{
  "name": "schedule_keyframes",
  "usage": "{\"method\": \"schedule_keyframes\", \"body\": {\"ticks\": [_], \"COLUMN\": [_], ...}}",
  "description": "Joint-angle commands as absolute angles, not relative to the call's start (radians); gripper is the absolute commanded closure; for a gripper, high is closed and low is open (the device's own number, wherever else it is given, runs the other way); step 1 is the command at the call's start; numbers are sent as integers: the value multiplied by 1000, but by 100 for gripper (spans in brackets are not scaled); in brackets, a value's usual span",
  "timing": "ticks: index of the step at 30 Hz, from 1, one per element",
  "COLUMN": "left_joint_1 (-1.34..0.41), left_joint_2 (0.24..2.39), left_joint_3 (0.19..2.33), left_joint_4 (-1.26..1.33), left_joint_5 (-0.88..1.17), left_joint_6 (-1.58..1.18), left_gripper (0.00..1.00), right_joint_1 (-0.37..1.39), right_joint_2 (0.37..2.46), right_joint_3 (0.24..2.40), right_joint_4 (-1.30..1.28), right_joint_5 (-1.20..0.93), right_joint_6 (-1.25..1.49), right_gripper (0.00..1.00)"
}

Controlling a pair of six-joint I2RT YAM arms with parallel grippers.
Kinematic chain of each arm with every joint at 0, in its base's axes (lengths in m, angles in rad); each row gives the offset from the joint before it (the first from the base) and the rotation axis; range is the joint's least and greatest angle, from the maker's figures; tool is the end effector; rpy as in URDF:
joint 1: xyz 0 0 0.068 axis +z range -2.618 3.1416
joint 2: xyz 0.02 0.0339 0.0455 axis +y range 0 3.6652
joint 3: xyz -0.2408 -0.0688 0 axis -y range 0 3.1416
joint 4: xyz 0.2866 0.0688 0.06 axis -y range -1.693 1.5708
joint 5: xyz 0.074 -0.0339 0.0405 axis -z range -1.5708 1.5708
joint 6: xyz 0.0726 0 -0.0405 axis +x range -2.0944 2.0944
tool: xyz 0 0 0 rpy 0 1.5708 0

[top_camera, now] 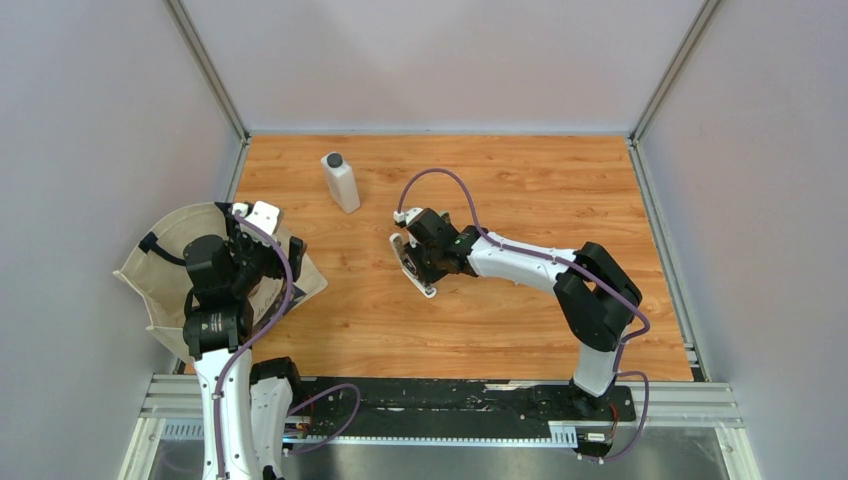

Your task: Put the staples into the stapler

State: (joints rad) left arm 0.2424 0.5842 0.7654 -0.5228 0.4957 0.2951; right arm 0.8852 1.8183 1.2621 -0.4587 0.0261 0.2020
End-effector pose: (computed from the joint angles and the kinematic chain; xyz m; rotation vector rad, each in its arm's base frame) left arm 0.2220 0.0193 0.3108 0.3774 1.8328 -0.1042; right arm 0.2746 0.3327 0.1221 -0.8717 2.4811 0.3587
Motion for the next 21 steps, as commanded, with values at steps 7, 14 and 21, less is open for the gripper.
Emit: {"method": "schedule_keyframes", "body": {"ticks": [7,14,21], "left_joint_1": [253,253,253], "left_joint_2": [591,589,591], "left_joint_3": [744,742,742], "left_joint_4": [-577,-577,-578], "left_joint_5": [495,497,495], "left_joint_6": [295,295,296], "left_gripper": [4,4,4], "right_joint_1": [908,908,908], "right_joint_2": [1818,1827,1827], "right_joint_3": [1253,1256,1253], "right_joint_4": [-377,-374,-368], "right_joint_5": [51,57,45], "right_joint_6": [173,166,155], "right_gripper": [83,83,83]}}
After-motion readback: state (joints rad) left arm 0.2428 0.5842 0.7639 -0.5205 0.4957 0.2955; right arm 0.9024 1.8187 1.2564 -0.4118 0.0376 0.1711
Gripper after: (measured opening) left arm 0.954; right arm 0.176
